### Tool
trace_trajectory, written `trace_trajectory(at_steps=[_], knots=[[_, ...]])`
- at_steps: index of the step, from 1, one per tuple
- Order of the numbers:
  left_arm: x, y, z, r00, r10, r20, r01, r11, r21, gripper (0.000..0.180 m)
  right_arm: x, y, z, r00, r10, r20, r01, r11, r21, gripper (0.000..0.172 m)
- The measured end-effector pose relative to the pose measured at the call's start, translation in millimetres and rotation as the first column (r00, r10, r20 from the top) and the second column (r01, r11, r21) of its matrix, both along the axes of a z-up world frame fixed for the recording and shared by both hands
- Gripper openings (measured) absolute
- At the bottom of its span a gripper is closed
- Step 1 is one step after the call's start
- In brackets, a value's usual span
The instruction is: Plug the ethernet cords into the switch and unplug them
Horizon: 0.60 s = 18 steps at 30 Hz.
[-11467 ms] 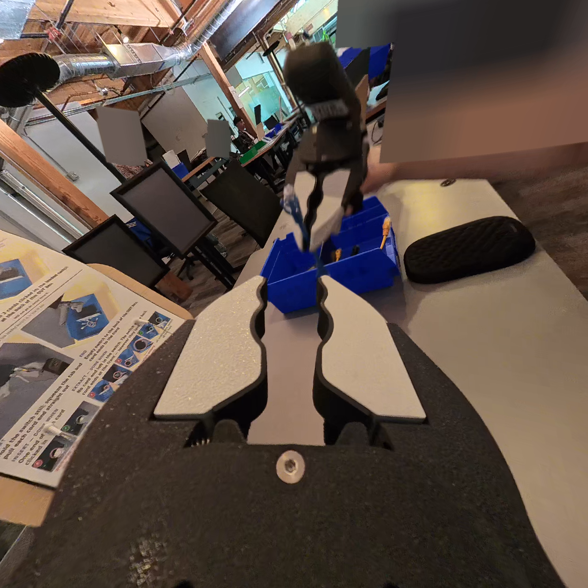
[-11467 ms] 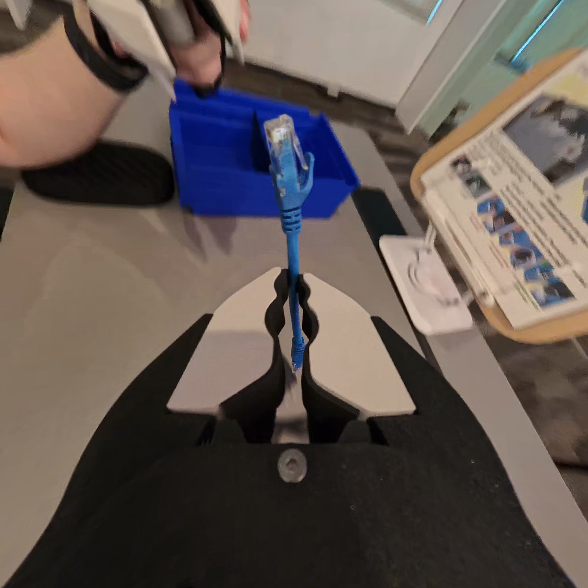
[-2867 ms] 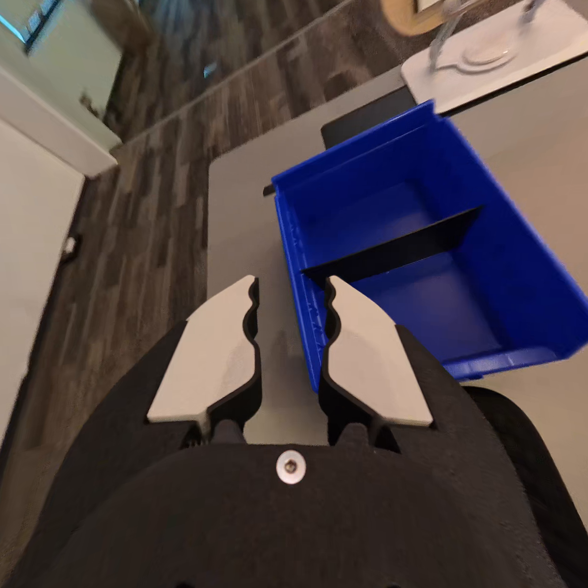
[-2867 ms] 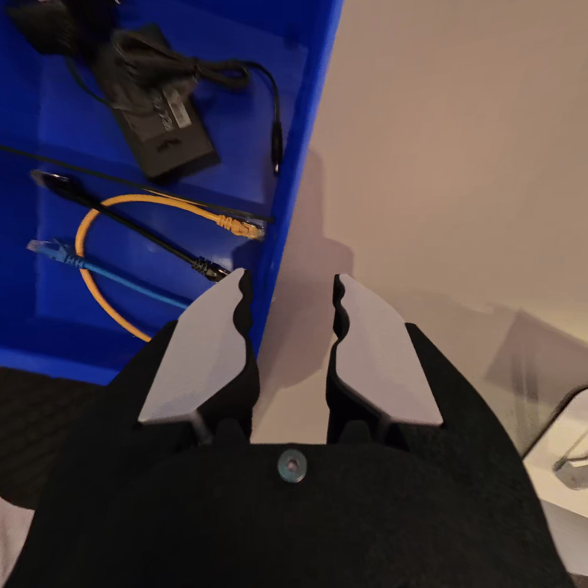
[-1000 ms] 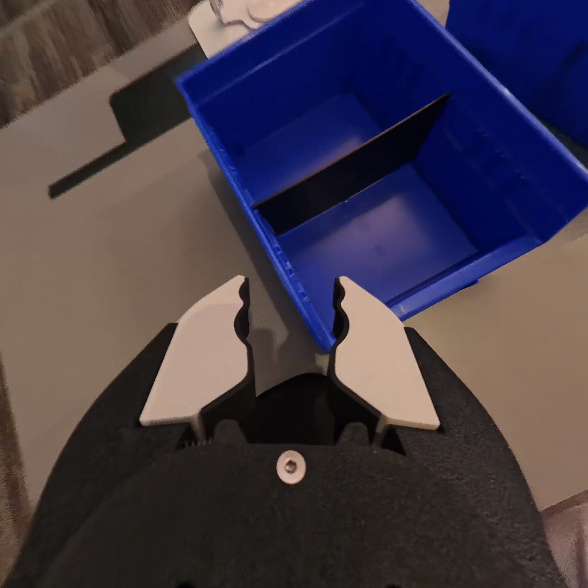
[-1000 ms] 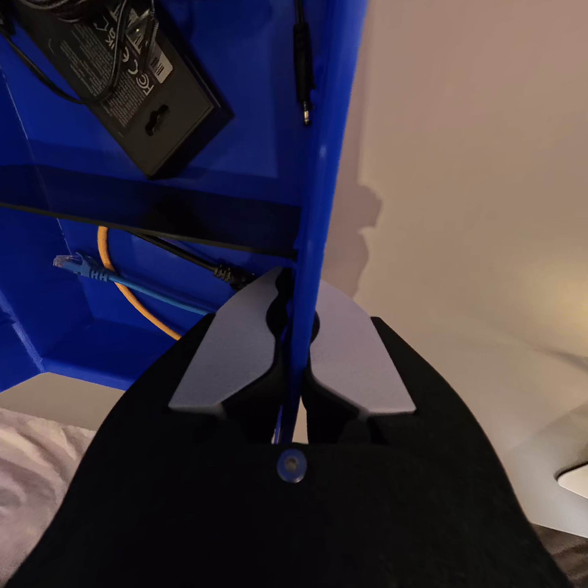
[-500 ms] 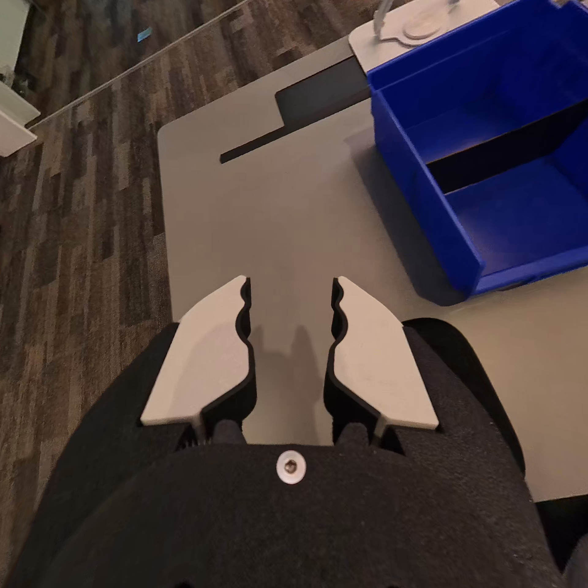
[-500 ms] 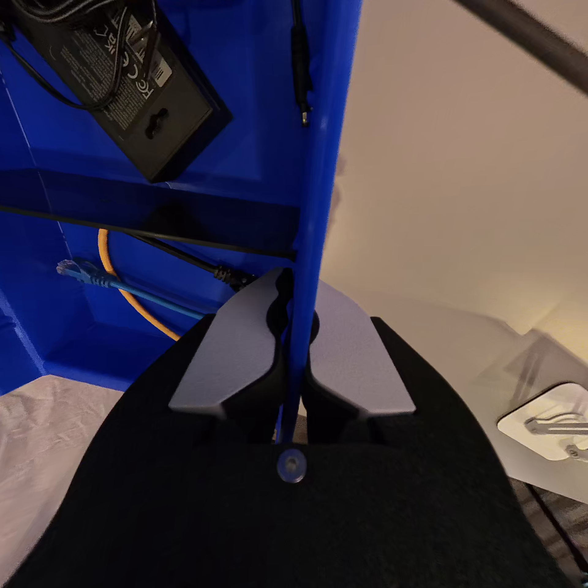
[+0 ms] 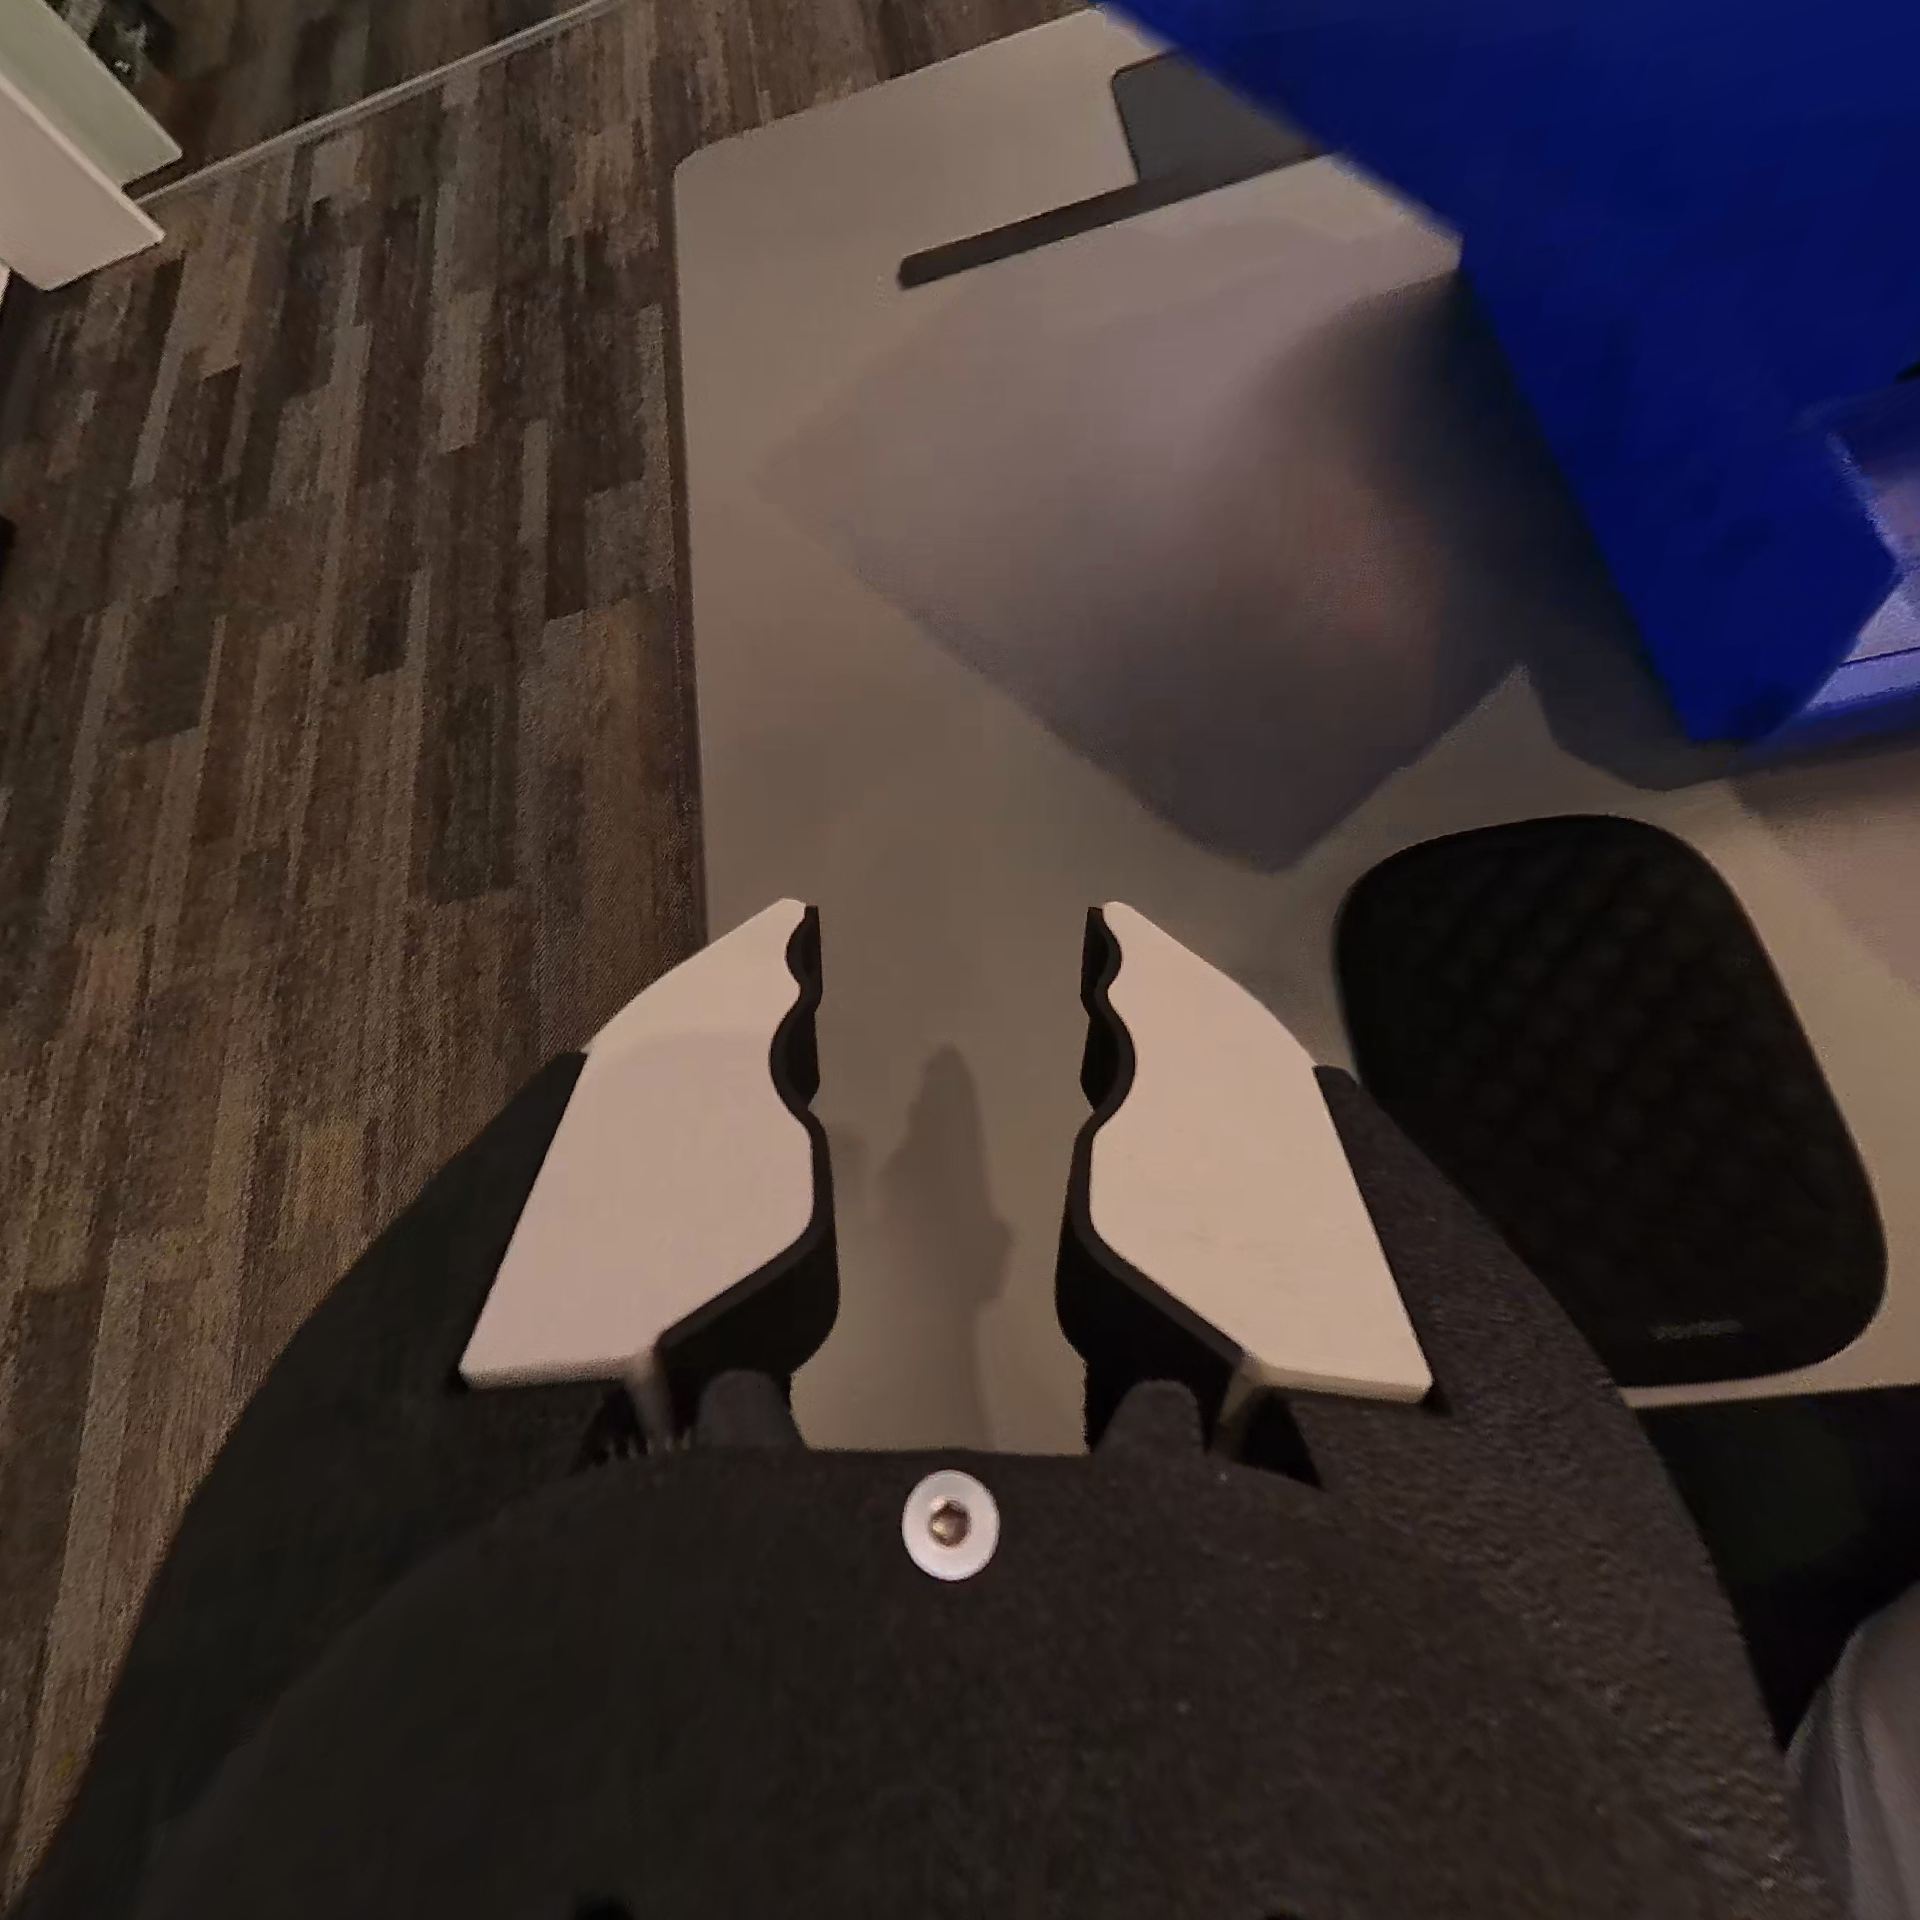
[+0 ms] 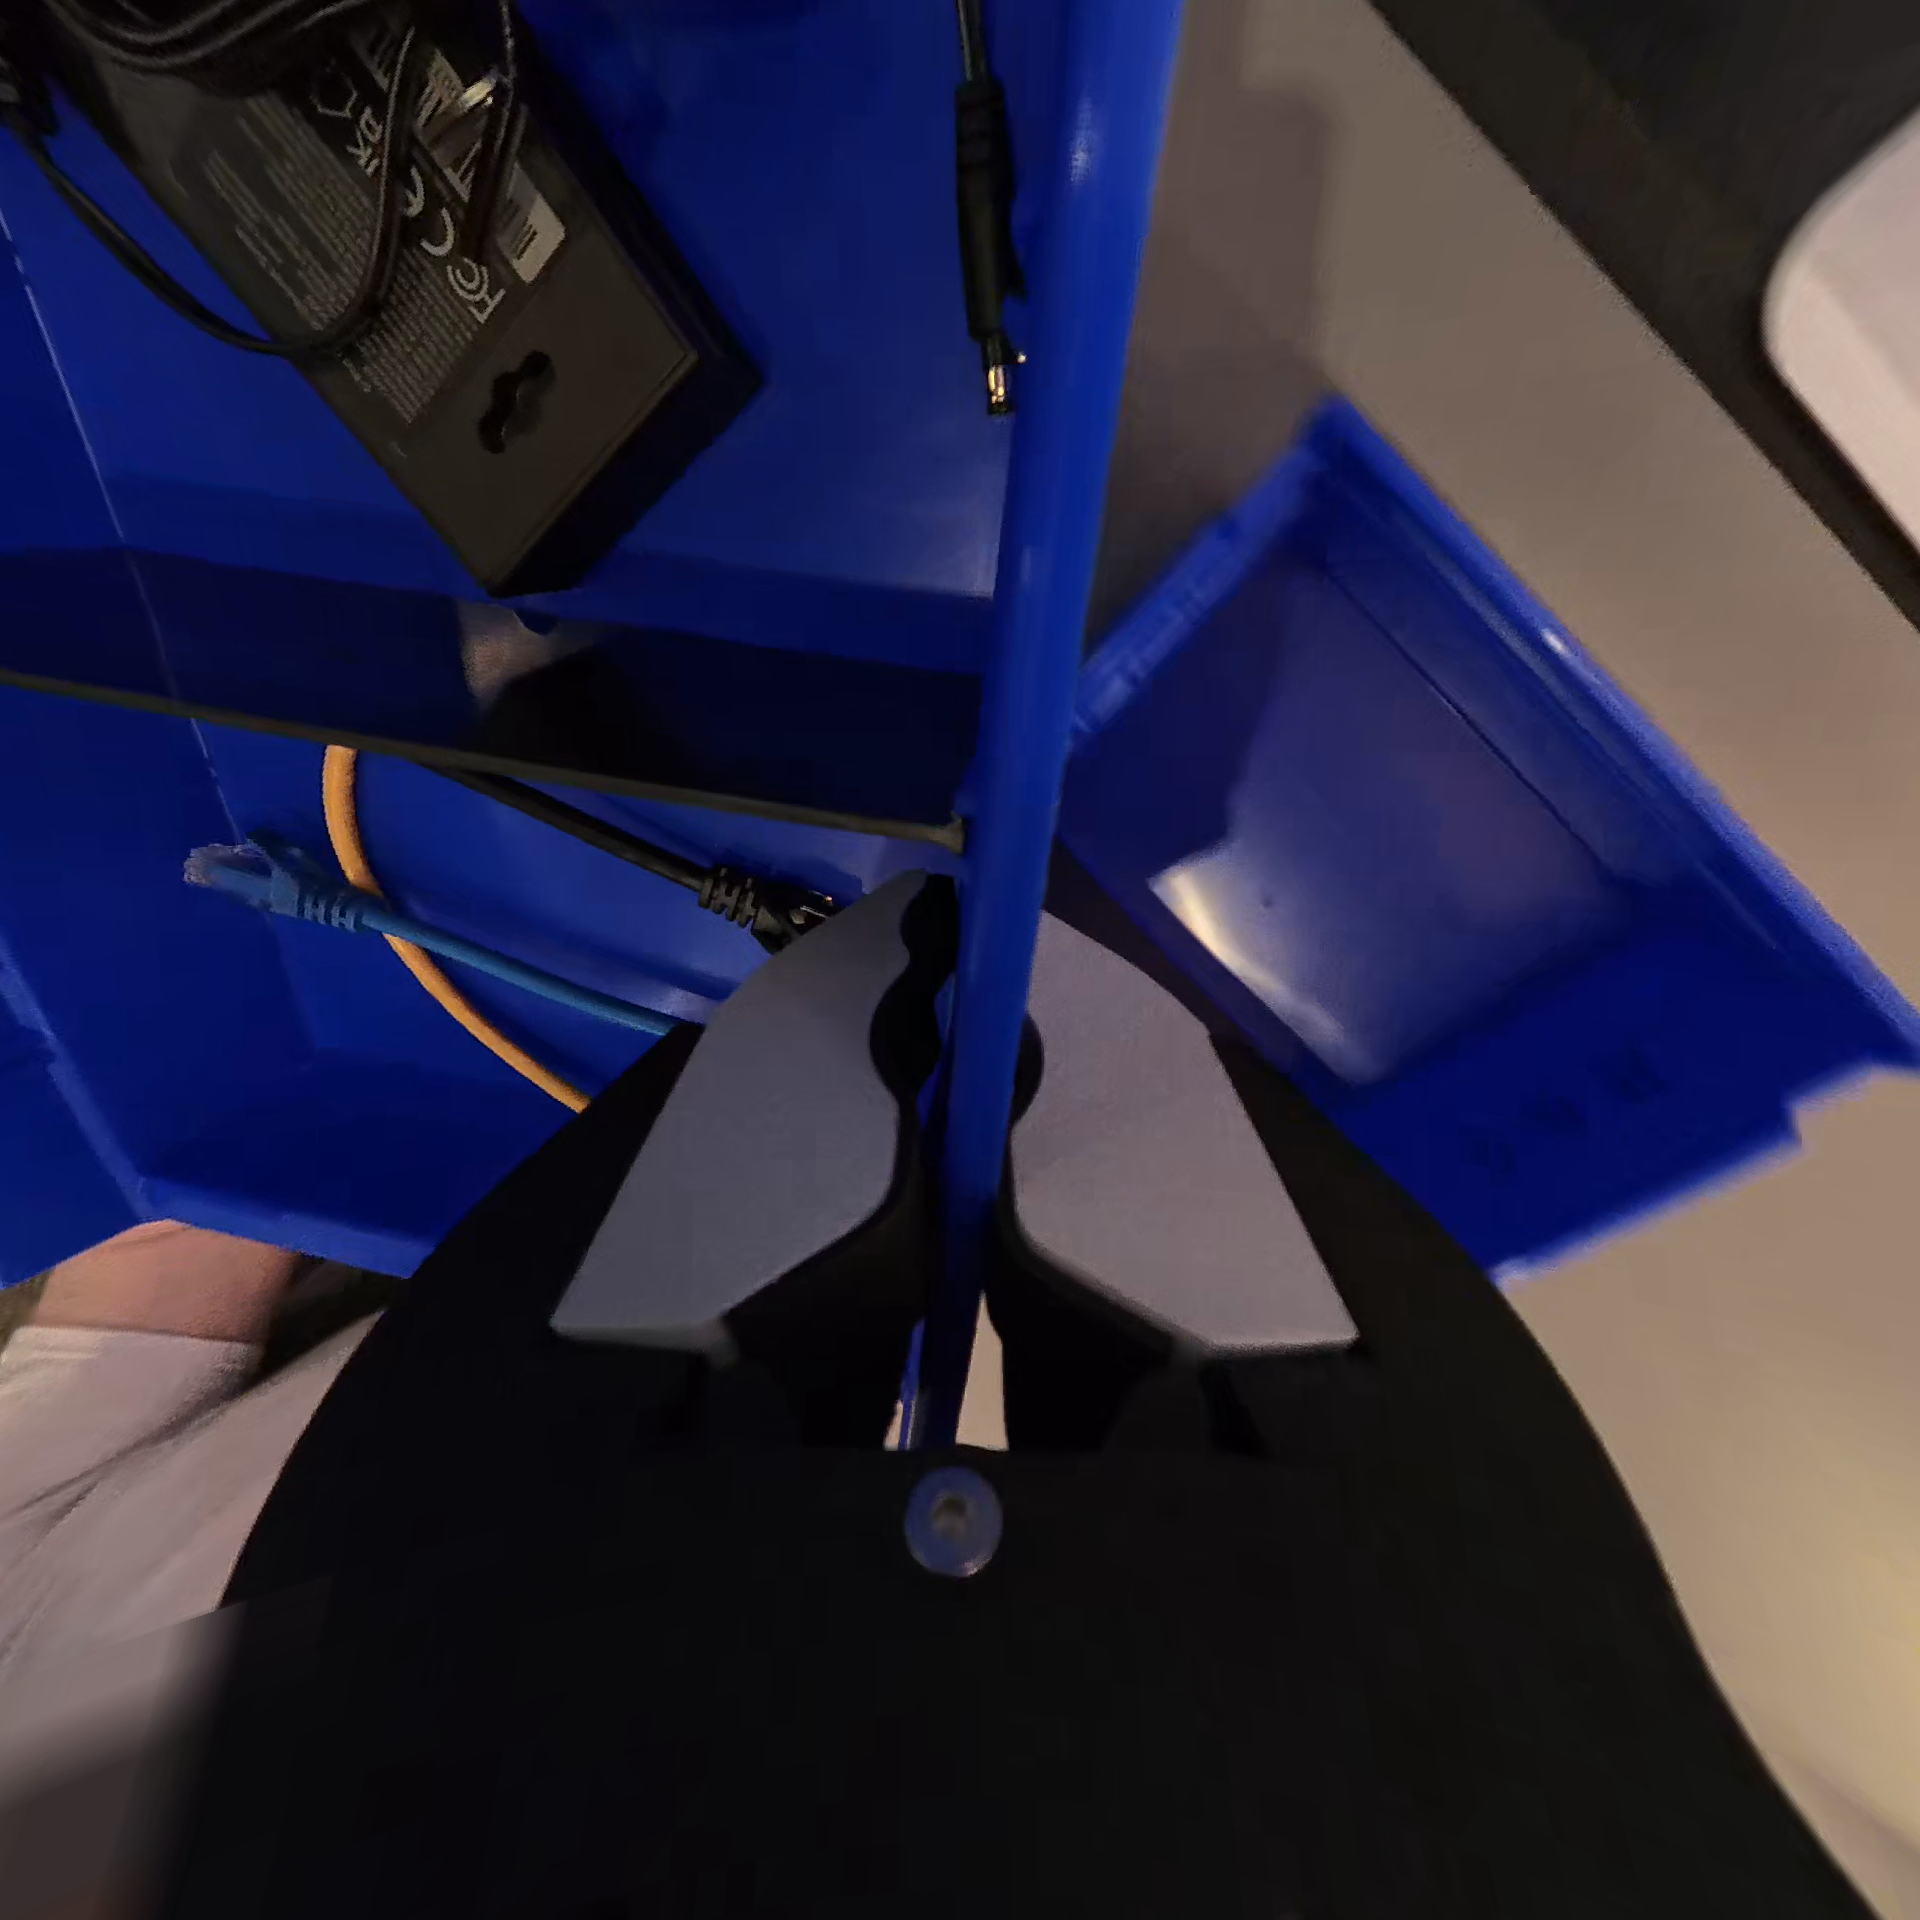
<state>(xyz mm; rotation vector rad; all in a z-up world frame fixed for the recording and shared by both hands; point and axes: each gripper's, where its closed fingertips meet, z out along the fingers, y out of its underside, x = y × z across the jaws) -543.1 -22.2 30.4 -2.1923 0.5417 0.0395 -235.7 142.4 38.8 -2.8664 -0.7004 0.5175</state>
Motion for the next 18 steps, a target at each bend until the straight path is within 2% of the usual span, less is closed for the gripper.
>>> trace_trajectory(at_steps=[4, 8, 10, 15, 18], knots=[[-27, -7, 3, 0.999, 0.035, 0.015, -0.035, 0.999, 0.020, 0.048, -65, 8, -33, 0.999, 0.041, -0.008, -0.041, 0.998, -0.044, 0.005], [-37, -4, -2, 0.997, 0.040, 0.062, -0.041, 0.999, 0.020, 0.047, -104, 10, -66, 0.999, 0.048, 0.005, -0.047, 0.996, -0.071, 0.005], [-37, 0, -8, 0.996, 0.037, 0.080, -0.038, 0.999, 0.010, 0.048, -115, 11, -81, 0.999, 0.035, 0.018, -0.033, 0.997, -0.073, 0.005], [-12, 16, -15, 0.973, -0.008, 0.229, 0.001, 1.000, 0.029, 0.050, -126, 5, -125, 0.998, -0.038, 0.044, 0.042, 0.994, -0.099, 0.004], [-1, 32, -29, 0.971, 0.004, 0.238, -0.008, 1.000, 0.017, 0.048, -123, 3, -149, 0.994, -0.065, 0.083, 0.072, 0.993, -0.094, 0.005]])
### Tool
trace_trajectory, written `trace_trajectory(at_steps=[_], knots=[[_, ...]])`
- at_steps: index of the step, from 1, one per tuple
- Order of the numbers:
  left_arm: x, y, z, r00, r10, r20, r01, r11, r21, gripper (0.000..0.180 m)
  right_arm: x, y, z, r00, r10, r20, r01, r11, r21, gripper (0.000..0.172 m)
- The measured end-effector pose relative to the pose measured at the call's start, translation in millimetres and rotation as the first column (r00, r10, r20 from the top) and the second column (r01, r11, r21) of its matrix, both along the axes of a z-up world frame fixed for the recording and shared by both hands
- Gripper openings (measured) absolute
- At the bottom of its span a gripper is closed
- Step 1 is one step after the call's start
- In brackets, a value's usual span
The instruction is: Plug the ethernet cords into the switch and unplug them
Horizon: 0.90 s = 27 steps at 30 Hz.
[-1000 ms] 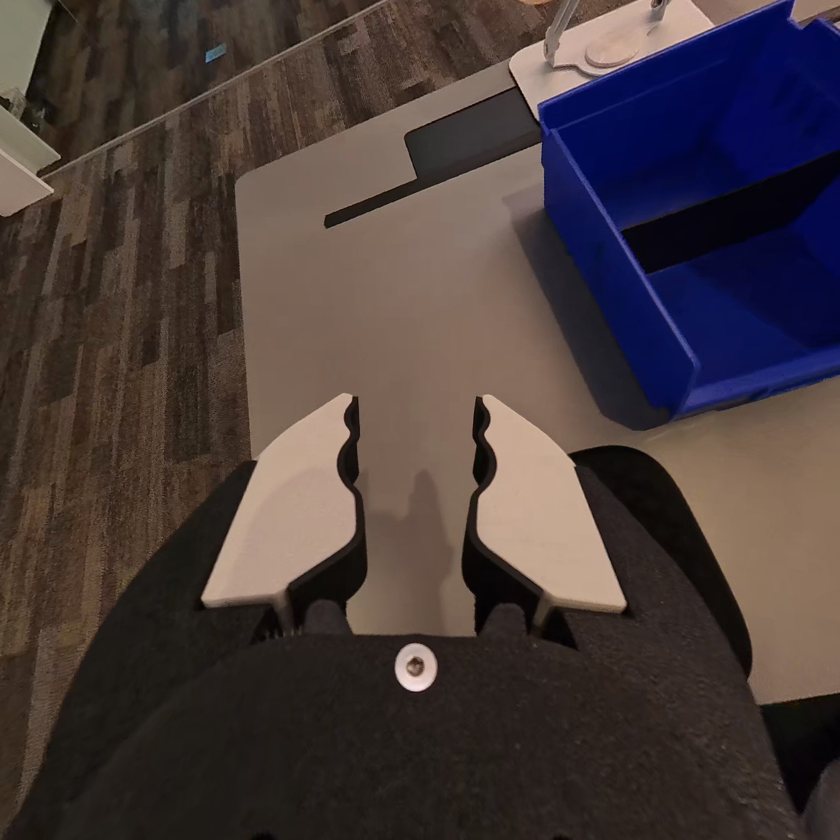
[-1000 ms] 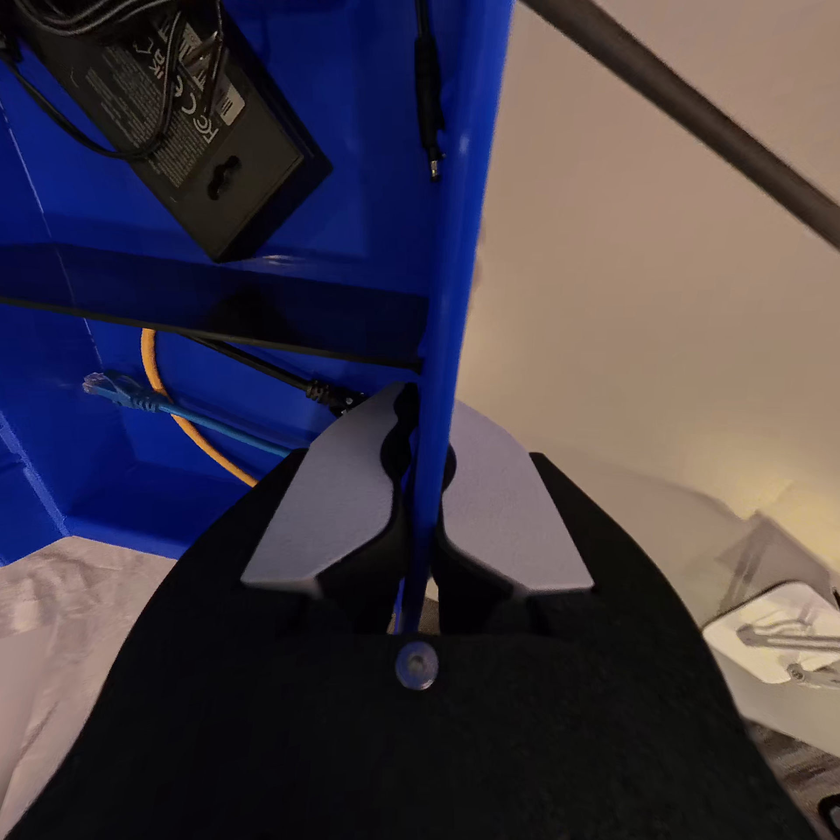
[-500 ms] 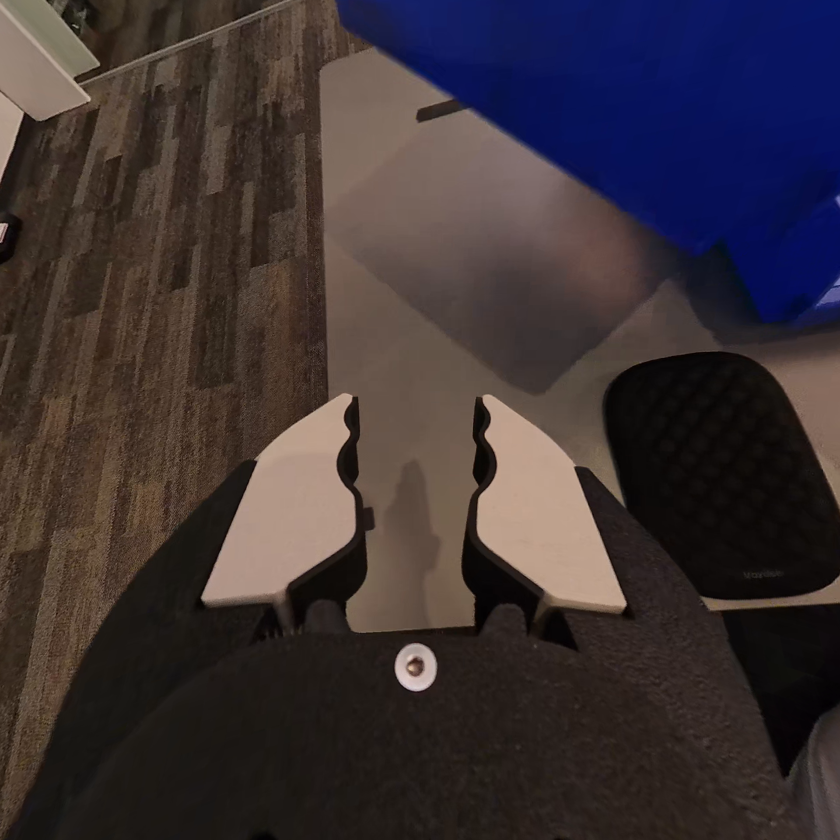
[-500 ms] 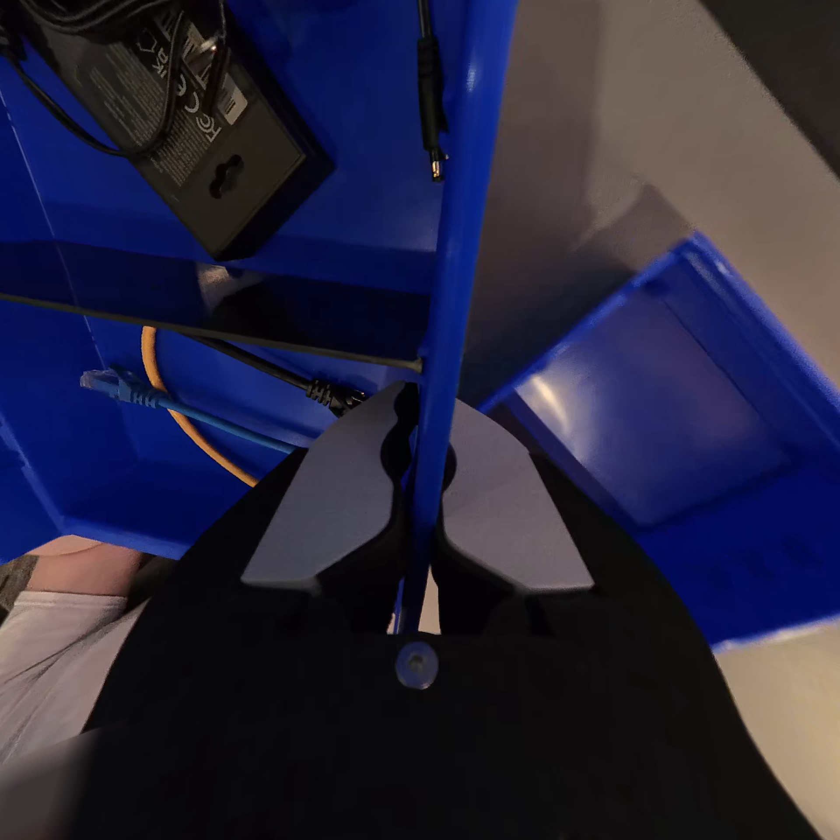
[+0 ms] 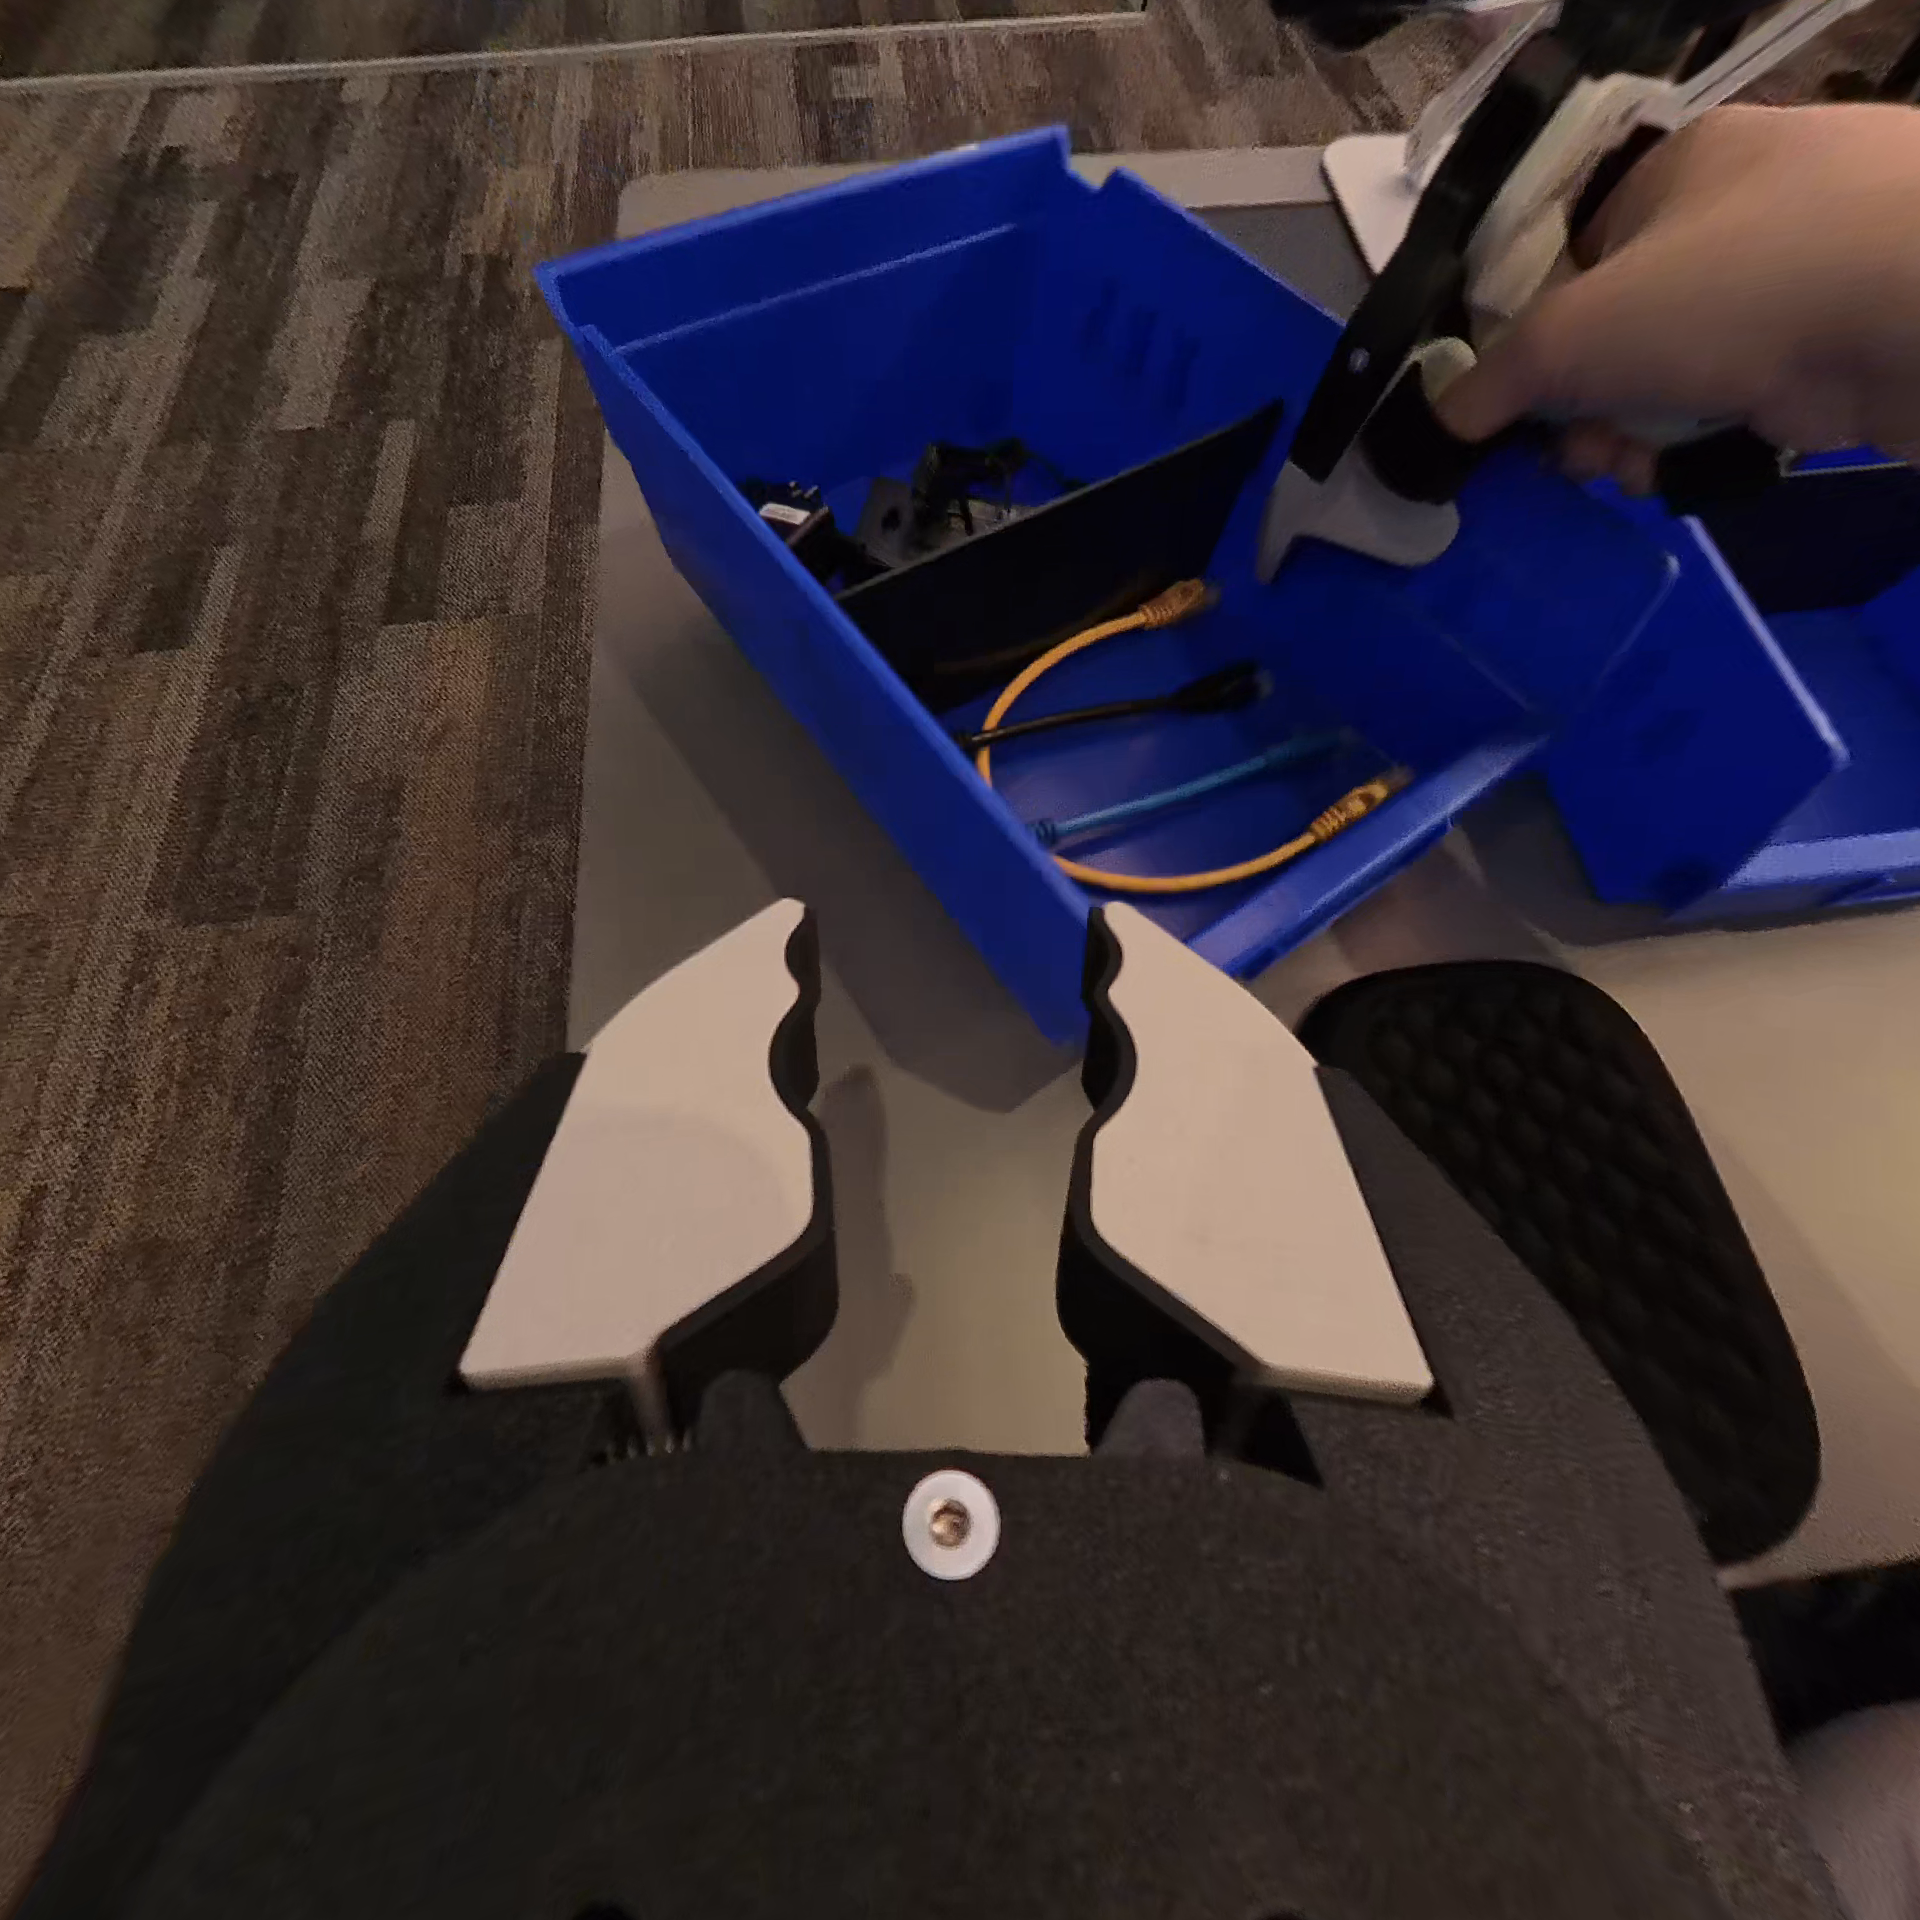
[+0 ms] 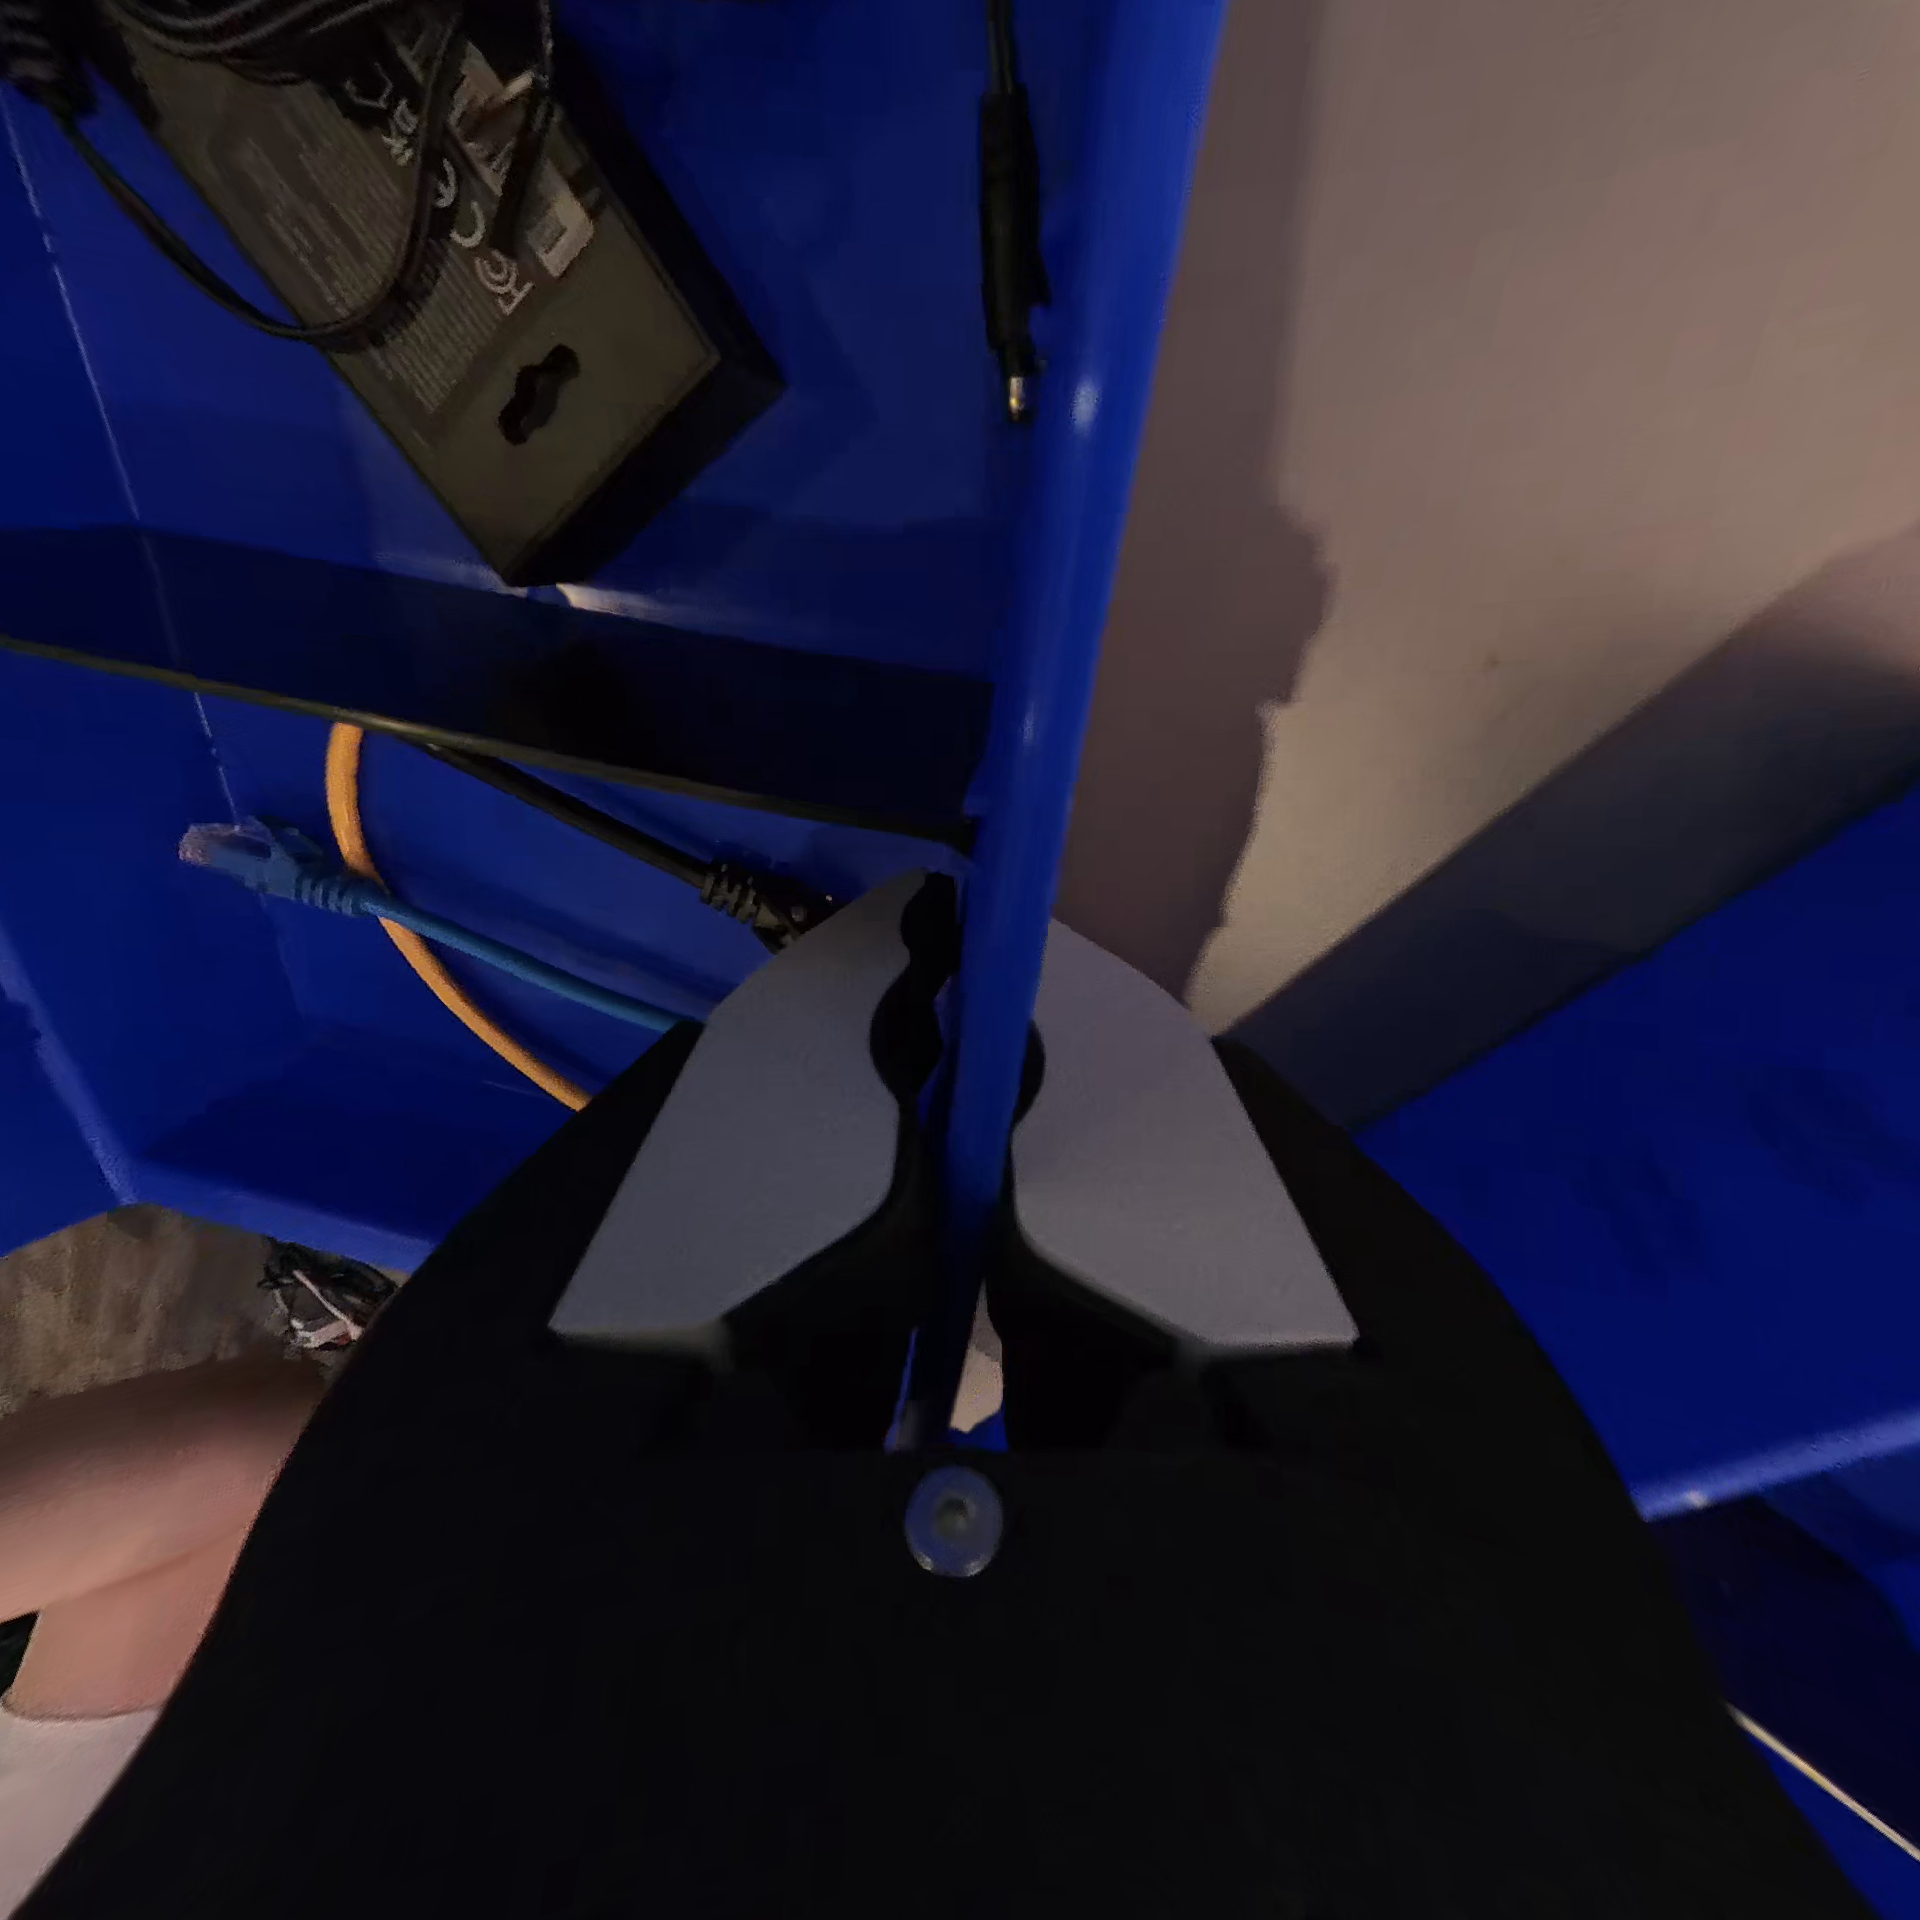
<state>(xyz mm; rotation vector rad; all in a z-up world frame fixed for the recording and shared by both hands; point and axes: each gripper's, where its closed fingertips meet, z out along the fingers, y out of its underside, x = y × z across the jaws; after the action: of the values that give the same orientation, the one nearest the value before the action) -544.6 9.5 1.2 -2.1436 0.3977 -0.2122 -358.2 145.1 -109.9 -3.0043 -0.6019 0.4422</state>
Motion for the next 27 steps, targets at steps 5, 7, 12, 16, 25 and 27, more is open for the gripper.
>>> trace_trajectory(at_steps=[5, 7, 12, 16, 25, 27], knots=[[13, 34, -48, 0.998, 0.055, 0.021, -0.053, 0.992, -0.111, 0.052, 1, -4, -17, 0.999, -0.008, 0.045, 0.007, 1.000, 0.024, 0.011], [17, 45, -67, 0.996, 0.079, 0.033, -0.072, 0.984, -0.160, 0.053, -4, -3, -6, 0.999, 0.045, -0.003, -0.045, 0.998, 0.048, 0.021], [21, 58, -104, 0.994, 0.093, -0.050, -0.102, 0.967, -0.234, 0.051, 33, 13, 89, 0.989, 0.146, -0.025, -0.116, 0.870, 0.479, 0.038], [23, 67, -105, 0.994, 0.099, -0.054, -0.109, 0.968, -0.224, 0.035, 165, -18, 126, 0.976, -0.033, 0.214, -0.117, 0.750, 0.651, 0.067], [22, 96, -109, 0.985, -0.016, -0.171, -0.027, 0.969, -0.244, 0.023, 276, -95, 56, 0.947, -0.275, -0.166, 0.320, 0.843, 0.432, 0.022], [27, 100, -109, 0.982, -0.050, -0.183, 0.003, 0.969, -0.245, 0.023, 277, -101, 58, 0.950, -0.280, -0.140, 0.313, 0.852, 0.419, 0.023]])
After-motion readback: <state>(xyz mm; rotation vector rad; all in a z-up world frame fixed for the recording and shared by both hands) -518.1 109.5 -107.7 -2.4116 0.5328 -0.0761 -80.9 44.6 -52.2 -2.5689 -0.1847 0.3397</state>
